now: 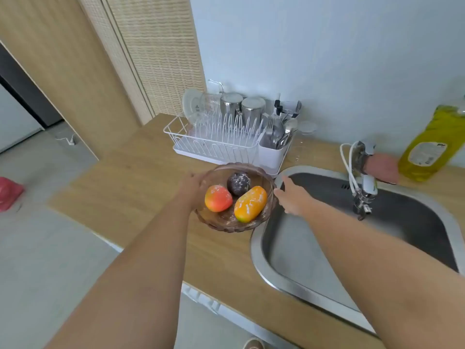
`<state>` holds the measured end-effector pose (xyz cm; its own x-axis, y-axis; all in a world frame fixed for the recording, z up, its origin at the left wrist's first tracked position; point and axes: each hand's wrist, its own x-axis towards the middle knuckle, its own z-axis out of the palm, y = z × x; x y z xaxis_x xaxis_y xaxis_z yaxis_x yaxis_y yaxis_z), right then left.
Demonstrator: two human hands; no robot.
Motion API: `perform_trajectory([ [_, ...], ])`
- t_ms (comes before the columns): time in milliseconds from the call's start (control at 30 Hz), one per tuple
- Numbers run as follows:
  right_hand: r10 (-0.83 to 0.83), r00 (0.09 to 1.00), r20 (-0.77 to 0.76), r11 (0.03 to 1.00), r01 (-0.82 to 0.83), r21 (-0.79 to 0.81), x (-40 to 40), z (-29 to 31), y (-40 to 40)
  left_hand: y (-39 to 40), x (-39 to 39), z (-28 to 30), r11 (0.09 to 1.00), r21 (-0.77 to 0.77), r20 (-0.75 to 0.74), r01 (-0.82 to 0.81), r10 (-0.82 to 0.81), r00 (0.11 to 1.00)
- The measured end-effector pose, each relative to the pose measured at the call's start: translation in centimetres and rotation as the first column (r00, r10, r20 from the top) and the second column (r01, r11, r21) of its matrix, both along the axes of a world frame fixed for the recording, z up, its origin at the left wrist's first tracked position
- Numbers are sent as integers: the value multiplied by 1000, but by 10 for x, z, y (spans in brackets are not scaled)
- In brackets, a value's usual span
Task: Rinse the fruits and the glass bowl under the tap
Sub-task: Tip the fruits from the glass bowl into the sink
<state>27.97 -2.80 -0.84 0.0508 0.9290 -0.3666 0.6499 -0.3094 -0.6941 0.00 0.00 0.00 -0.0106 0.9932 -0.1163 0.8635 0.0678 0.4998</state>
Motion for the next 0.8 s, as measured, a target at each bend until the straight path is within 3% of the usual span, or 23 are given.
perform_trajectory([
  [133,-208,960,-185,978,203,-45,-15,-19,-6,-5,-10,-16,982,-61,88,-180,185,979],
  [367,-253,894,-370,961,278,13,-31,-30,-13,-16,-5,-30,918,-135,423,-374,395,816],
  [633,-397,744,-538,883,469,-4,-20,-42,-31,-16,9,-35,899,-228,630,-374,429,647],
  [800,-487,691,-534,802,596,40,14,-39,-55,-26,50,-33,914,-291,763,-282,400,509],
])
